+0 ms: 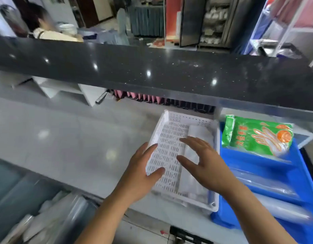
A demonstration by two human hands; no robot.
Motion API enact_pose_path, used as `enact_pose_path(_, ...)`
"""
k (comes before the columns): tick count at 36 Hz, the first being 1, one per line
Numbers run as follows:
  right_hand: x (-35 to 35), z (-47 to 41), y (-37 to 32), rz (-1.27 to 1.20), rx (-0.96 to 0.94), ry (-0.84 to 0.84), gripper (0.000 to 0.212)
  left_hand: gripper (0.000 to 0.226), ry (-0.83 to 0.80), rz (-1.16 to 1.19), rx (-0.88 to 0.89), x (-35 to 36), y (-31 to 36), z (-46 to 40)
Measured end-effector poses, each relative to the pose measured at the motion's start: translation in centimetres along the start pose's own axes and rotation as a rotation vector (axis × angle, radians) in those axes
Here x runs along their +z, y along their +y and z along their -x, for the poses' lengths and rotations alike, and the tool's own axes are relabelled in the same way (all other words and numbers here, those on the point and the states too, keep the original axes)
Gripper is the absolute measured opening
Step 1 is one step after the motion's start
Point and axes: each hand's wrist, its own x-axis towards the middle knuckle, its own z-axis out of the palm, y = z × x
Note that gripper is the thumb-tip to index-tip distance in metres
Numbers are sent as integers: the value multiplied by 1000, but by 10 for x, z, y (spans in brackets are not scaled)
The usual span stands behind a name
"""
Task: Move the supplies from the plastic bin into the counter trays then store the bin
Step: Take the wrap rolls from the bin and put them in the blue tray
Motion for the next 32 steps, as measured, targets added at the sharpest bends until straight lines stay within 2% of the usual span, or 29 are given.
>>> enact_pose_path(3,52,10,-57,-153,-53,-14,51,76,220,-57,-38,-41,-44,57)
enact_pose_path(7,139,30,-118,-237,-141,-157,50,81,382,-64,-211,-78,-111,138)
enact_pose_path(12,238,50,-173,-137,-283,-485,55,89,380,-102,-580,-96,-204,237)
enact_pose_path(17,298,59,-224,-67,-313,-685,54,91,413,-53,-820,-106,-261,317)
enact_pose_path(23,337,52,-269,-18,-328,-825,53,89,506,121,-986,-115,-289,365)
enact_pose_path(32,416,2,-307,49,-341,-979,52,88,492,191,-1122,-147,-348,366)
